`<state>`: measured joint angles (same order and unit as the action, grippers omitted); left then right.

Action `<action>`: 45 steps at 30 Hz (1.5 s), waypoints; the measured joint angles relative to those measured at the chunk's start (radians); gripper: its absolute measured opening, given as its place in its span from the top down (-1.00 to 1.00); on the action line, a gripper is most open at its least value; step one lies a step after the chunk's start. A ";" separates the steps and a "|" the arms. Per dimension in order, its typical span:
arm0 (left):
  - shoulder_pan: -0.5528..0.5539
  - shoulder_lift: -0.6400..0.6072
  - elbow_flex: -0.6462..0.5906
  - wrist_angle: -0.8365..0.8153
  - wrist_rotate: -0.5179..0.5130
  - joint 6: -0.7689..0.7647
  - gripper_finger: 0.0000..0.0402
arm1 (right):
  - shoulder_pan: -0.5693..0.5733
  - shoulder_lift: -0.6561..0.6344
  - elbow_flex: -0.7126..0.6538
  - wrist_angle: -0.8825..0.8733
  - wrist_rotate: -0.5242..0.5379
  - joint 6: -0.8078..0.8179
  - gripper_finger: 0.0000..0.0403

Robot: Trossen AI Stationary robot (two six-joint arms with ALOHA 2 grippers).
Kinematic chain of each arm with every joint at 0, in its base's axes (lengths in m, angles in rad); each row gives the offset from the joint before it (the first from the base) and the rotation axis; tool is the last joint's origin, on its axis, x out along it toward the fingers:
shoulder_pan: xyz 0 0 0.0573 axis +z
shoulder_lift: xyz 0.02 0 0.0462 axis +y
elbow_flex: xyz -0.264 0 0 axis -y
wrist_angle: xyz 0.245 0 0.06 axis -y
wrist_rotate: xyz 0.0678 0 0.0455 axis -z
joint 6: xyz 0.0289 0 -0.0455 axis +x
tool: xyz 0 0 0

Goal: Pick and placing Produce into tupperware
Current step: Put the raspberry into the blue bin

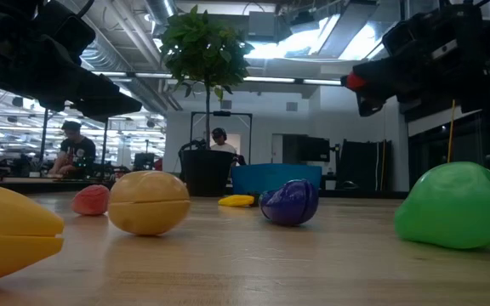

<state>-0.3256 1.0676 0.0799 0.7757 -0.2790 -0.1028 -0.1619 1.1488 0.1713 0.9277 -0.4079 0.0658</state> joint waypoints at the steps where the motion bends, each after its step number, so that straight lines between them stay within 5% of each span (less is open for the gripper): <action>1: 0.000 0.000 0.000 0.000 0.000 0.000 -0.26 | 0.000 0.000 0.000 -0.002 0.024 -0.001 0.43; 8: 0.000 0.000 0.000 0.003 -0.083 0.000 -0.26 | 0.000 0.000 0.000 -0.002 0.221 -0.009 0.44; 19: 0.000 0.000 0.000 0.003 -0.157 0.000 -0.26 | 0.000 0.000 0.059 -0.018 0.298 -0.005 0.43; 26: 0.000 0.000 0.000 0.002 -0.223 0.000 -0.26 | 0.000 0.000 0.112 -0.169 0.527 -0.024 0.44; 34: 0.000 0.000 0.000 0.002 -0.238 0.000 -0.26 | 0.000 0.000 0.115 -0.181 0.624 -0.017 0.44; 45: 0.036 0.000 0.000 0.001 -0.238 0.000 -0.26 | -0.025 0.001 0.152 -0.335 0.622 0.009 0.44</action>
<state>-0.2892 1.0676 0.0799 0.7769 -0.5167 -0.1024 -0.1869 1.1496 0.3235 0.5930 0.2146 0.0746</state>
